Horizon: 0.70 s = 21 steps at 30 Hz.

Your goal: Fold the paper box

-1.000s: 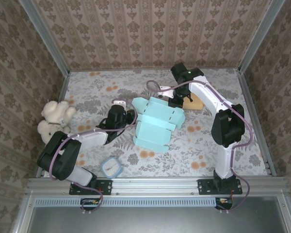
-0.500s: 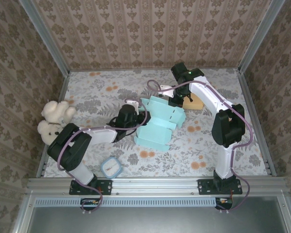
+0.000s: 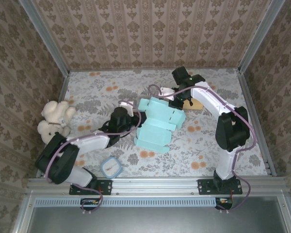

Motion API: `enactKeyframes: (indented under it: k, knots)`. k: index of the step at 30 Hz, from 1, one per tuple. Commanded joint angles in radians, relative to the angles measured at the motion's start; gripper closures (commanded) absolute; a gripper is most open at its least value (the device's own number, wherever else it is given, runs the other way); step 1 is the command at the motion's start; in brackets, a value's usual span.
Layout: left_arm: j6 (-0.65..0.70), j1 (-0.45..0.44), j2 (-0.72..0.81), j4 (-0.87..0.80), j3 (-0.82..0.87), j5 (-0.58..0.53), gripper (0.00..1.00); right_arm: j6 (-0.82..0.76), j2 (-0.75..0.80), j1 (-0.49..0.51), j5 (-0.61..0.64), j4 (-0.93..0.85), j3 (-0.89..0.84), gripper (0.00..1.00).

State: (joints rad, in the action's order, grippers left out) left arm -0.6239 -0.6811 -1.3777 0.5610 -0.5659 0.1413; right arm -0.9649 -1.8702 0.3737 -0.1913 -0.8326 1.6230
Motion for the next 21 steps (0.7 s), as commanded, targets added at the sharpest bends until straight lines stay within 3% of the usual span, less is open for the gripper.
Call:
enactKeyframes:
  k: [1, 7, 13, 21]
  knots:
    - [0.078, -0.007, 0.166, -0.019, 0.075, -0.071, 0.79, -0.019, 0.082, 0.040, 0.093, 0.184, -0.065, 1.00]
    - [0.171, 0.005, 0.392, -0.146, 0.162, -0.270, 0.76, -0.215, 0.143, 0.116, 0.183, 0.331, -0.205, 1.00]
    - [0.159, 0.115, 0.435, -0.115, 0.250, -0.243, 0.76, -0.301, 0.142, 0.188, 0.285, 0.498, -0.316, 1.00]
    - [0.172, 0.139, 0.348, -0.033, 0.300, -0.232, 0.76, -0.361, 0.137, 0.264, 0.430, 0.771, -0.461, 1.00]
